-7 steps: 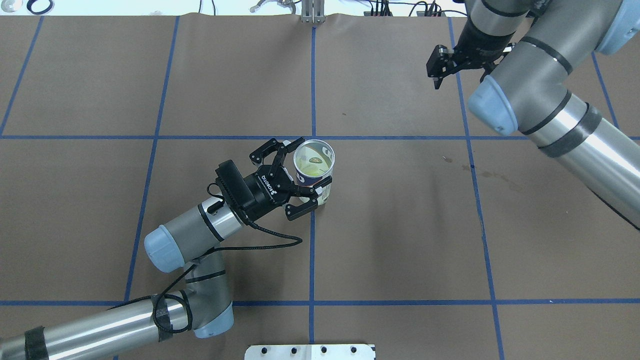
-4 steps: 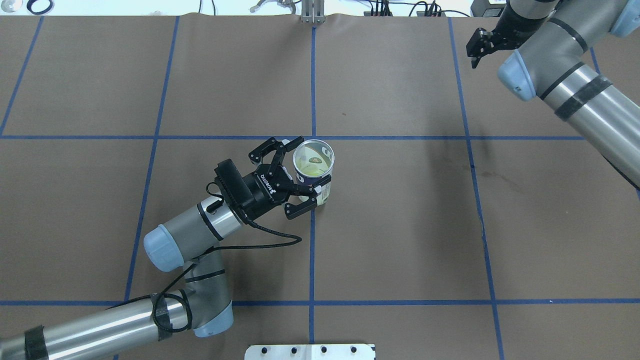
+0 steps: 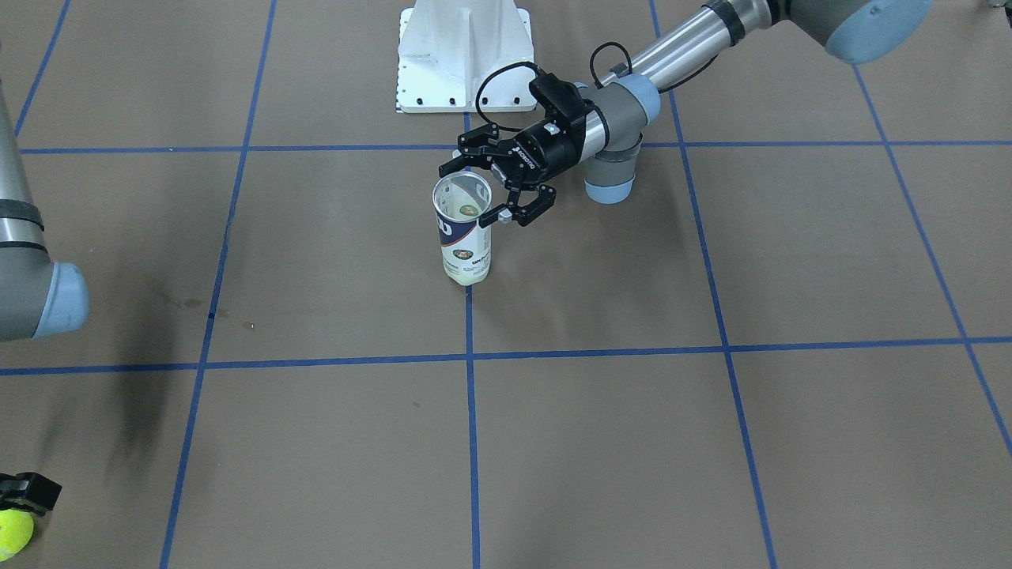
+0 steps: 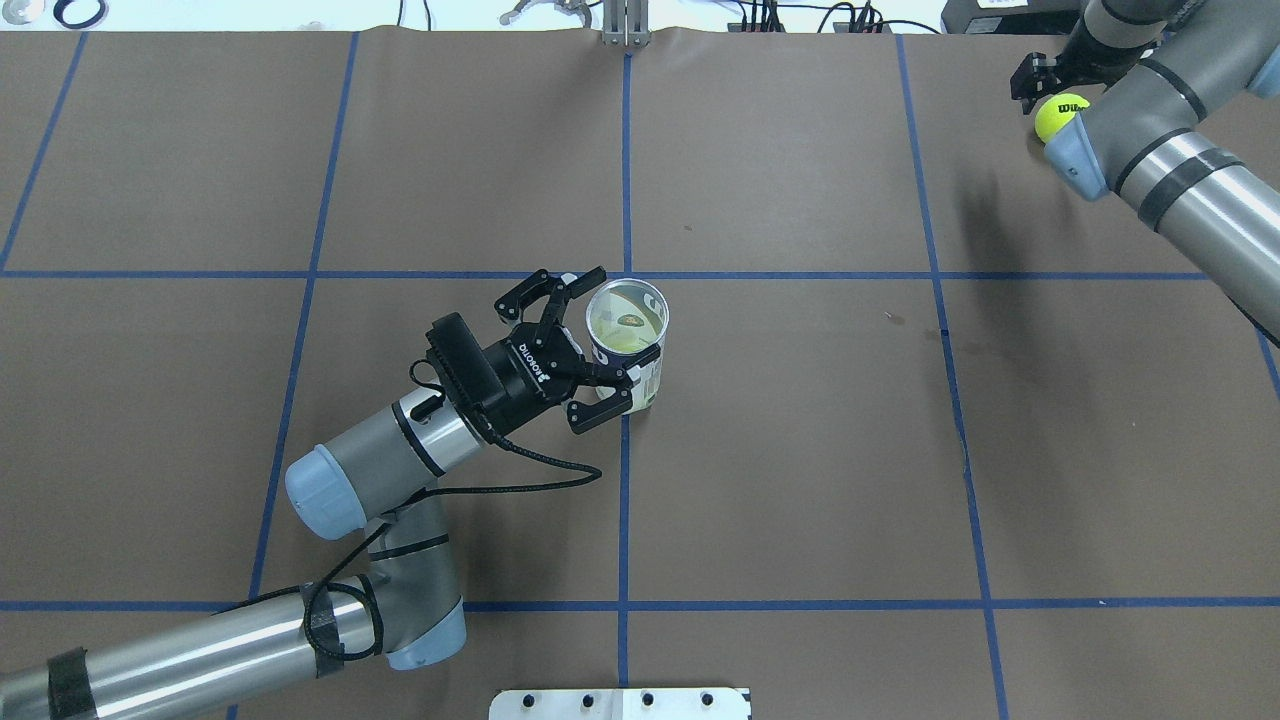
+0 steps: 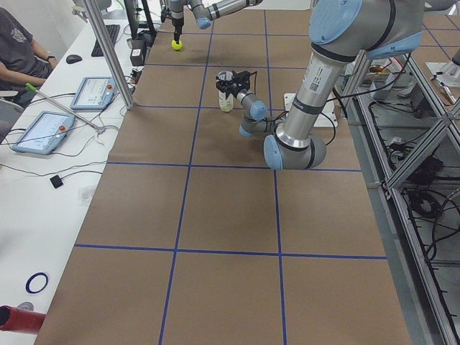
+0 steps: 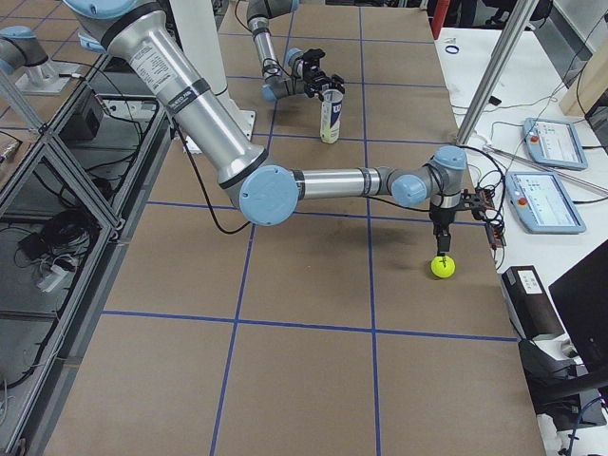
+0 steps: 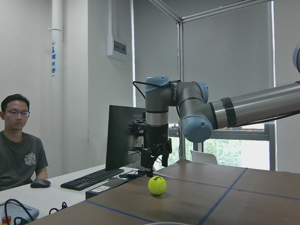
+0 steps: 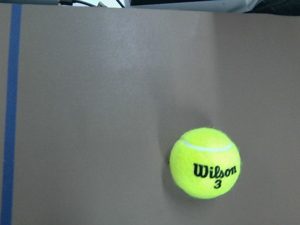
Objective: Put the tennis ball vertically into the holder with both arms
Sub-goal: 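Move the right gripper toward the farther yellow tennis ball, then close the right gripper on the second yellow ball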
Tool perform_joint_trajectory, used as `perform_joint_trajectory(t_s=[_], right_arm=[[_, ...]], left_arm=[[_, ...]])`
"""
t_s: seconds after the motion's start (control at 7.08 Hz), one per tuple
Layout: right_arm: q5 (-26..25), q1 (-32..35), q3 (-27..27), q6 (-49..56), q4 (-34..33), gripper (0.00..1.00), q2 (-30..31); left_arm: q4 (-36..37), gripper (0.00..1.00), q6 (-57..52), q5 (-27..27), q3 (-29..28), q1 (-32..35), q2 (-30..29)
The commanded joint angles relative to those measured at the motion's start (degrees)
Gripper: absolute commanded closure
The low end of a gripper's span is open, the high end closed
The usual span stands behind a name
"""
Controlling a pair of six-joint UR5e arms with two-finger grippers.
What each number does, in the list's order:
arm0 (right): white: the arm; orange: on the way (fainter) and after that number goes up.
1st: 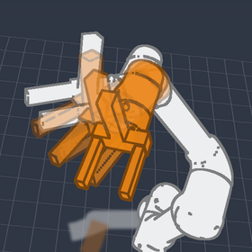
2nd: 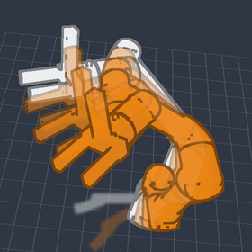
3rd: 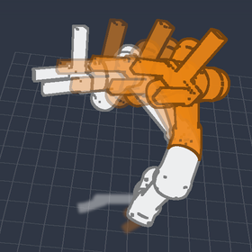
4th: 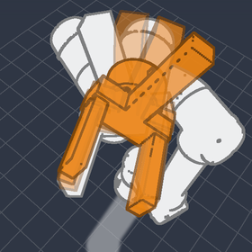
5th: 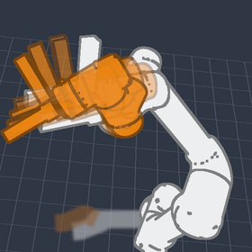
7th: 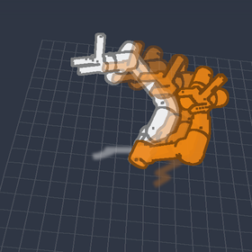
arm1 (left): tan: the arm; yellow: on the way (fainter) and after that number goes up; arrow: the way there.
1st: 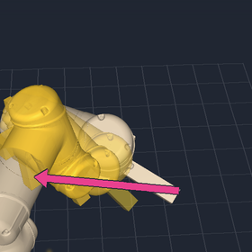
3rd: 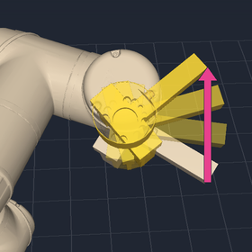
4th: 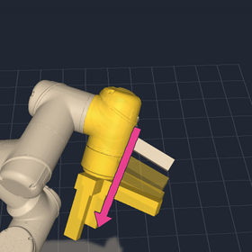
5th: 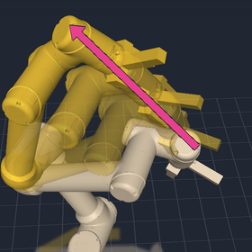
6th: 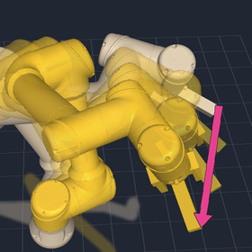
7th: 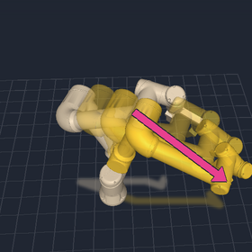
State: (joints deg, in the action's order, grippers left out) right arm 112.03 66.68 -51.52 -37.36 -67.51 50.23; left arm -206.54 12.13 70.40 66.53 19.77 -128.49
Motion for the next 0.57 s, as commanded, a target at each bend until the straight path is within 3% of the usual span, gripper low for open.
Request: perform_joint_trajectory(t_s=[0.0,0.42], right_arm=[[-2.4,-0.1,3.3,-7.1,6.9,0.00,0.2],[-5.8,-2.2,7.4,-11.1,15.2,0.00,0.7]], left_arm=[[0.0,0.01,0.0,0.0,0.1,0.1,0.0],[0.0,0.01,0.0,0.0,0.1,0.1,0.0]])
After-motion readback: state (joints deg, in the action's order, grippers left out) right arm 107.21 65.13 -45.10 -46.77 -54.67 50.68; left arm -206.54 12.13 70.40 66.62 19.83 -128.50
